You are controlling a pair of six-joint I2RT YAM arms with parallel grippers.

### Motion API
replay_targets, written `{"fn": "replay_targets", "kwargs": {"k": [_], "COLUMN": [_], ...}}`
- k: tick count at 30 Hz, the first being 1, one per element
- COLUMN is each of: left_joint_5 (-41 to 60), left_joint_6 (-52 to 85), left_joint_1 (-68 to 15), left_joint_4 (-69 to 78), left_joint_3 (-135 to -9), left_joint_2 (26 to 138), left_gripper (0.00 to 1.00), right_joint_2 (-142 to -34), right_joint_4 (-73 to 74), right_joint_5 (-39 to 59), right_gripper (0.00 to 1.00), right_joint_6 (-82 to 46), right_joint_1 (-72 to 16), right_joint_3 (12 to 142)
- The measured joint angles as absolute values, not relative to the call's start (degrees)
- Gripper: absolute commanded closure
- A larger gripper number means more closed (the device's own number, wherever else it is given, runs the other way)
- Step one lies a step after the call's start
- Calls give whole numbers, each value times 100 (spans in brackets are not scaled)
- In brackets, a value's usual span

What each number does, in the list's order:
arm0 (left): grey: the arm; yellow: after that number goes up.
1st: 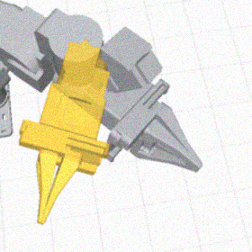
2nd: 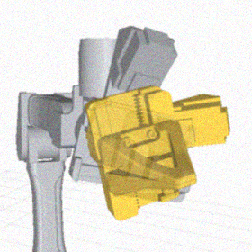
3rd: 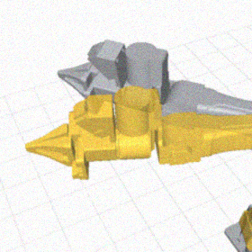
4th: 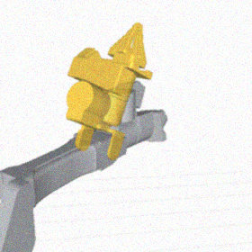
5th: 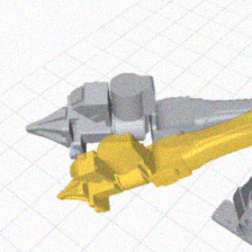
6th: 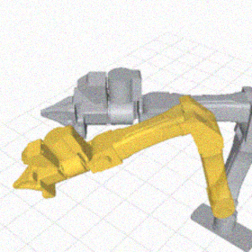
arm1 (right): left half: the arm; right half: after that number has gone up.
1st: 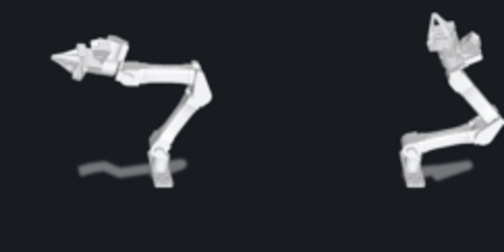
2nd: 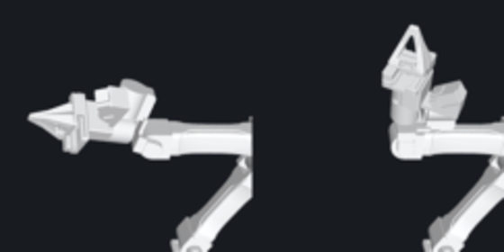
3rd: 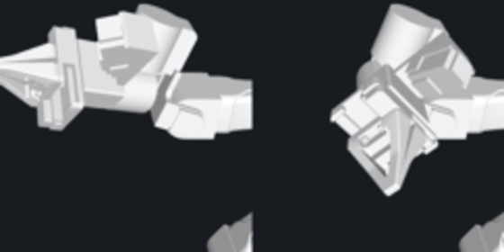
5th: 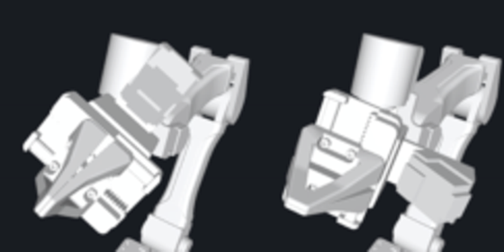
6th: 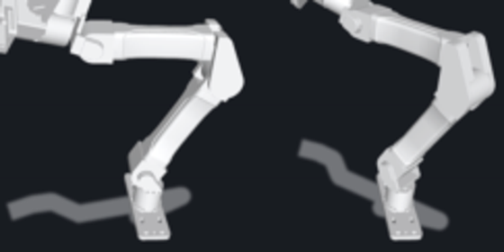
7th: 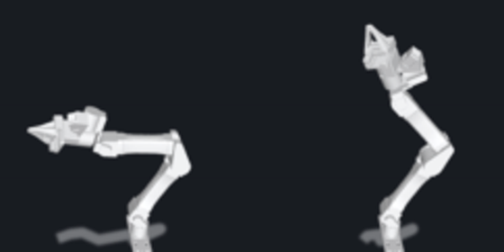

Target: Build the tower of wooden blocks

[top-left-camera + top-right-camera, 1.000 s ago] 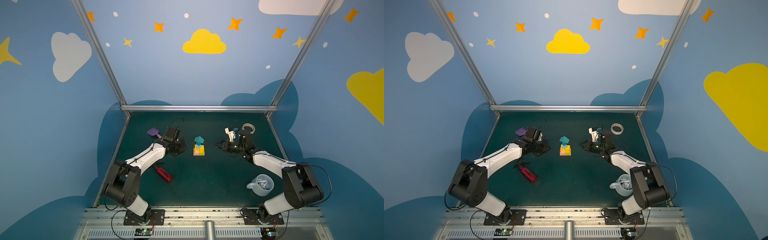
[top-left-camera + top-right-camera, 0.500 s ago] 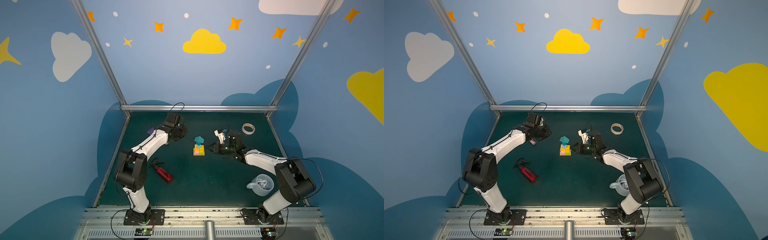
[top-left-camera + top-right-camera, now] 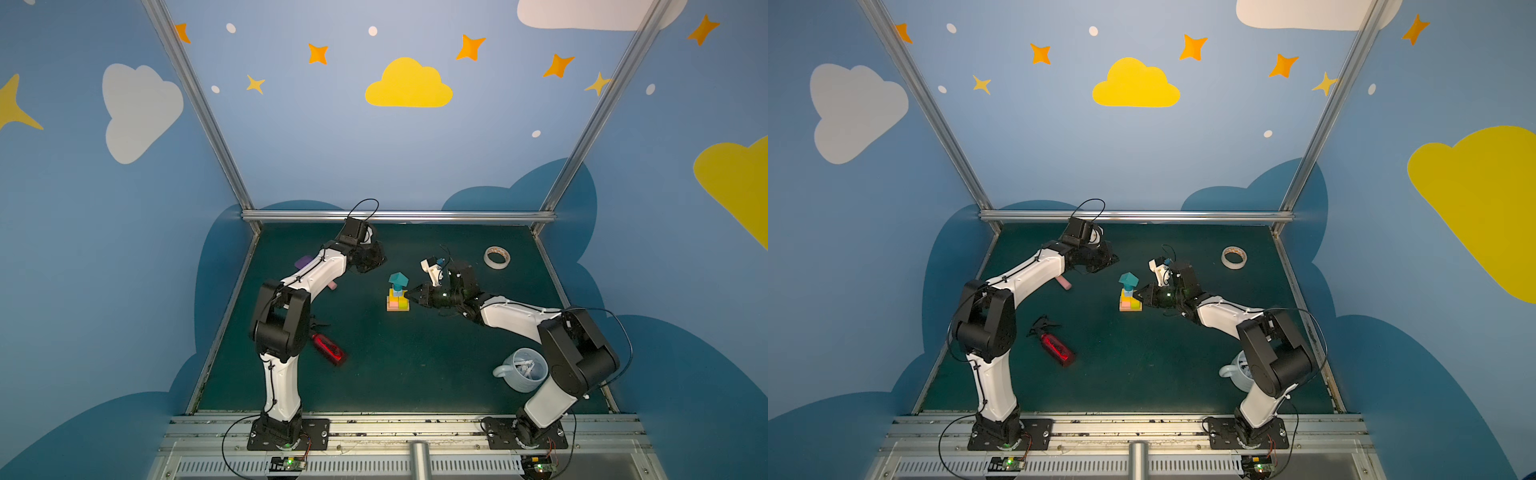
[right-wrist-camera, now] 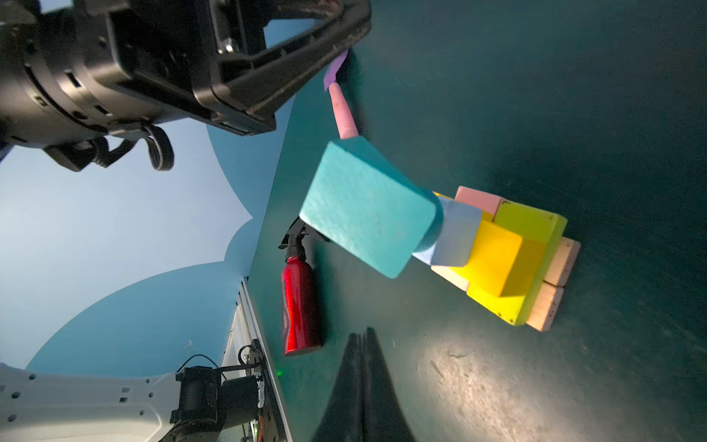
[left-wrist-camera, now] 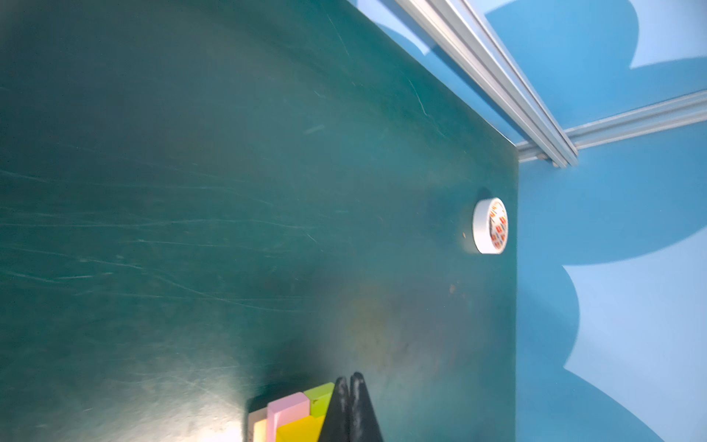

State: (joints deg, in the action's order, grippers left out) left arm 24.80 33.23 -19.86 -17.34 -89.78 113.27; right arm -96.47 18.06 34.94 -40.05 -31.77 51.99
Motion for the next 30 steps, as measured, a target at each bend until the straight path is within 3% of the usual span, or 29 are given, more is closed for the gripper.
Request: {"fn": "replay_targets", "kwargs": {"k": [30], "left_joint_5": [2759], "left_joint_6": [3173], "left_joint_1": [-2112], "left_joint_4": [-1645], "left_joint_3": [-9056], "left_joint_2": [11402], "left_gripper": [96], "right_joint_2": [-9948], "right_joint_4": [1824], "right_joint_5": [3426], "right_gripper": [100], "right_joint_6": [-4007], "right_joint_1": [-3177], "right_joint_3": [5446]}}
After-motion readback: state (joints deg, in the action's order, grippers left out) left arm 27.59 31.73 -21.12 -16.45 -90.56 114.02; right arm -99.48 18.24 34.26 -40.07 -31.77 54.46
